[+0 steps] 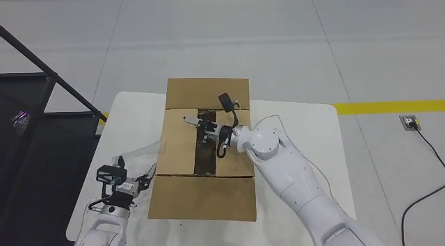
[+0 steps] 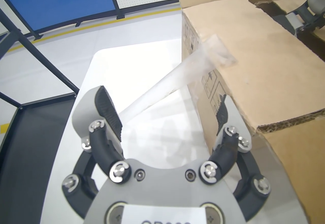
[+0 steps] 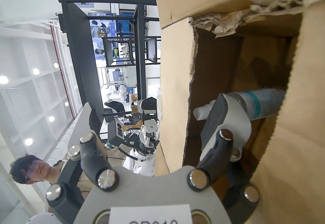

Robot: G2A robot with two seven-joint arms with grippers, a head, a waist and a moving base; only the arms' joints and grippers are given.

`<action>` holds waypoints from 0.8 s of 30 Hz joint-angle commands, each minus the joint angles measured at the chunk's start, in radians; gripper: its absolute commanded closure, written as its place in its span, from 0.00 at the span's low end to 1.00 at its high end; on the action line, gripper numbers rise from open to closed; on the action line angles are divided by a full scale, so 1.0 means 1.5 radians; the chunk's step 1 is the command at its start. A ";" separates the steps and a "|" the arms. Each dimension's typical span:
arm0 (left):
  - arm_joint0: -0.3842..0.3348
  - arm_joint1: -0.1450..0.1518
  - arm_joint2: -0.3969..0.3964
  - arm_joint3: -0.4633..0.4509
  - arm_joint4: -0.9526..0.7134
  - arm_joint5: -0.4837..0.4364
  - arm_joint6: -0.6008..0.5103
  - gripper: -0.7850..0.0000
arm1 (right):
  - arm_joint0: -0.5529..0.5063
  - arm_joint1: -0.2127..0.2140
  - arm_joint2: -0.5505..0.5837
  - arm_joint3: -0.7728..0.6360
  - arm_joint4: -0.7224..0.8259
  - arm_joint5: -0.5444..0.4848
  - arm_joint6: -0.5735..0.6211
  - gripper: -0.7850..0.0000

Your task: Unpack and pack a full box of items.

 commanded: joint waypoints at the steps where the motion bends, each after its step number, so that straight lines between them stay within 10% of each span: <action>1: 0.011 0.001 -0.011 -0.008 -0.007 -0.003 0.006 0.00 | 0.002 -0.002 0.000 0.003 0.006 -0.011 0.001 0.00; 15: 0.116 0.004 -0.056 -0.105 0.013 -0.032 0.061 0.00 | -0.002 -0.014 0.014 -0.030 0.064 -0.049 0.009 0.00; 24: 0.102 0.002 -0.020 -0.117 0.062 -0.039 0.043 0.00 | -0.011 -0.033 -0.011 -0.076 0.069 -0.053 -0.031 0.00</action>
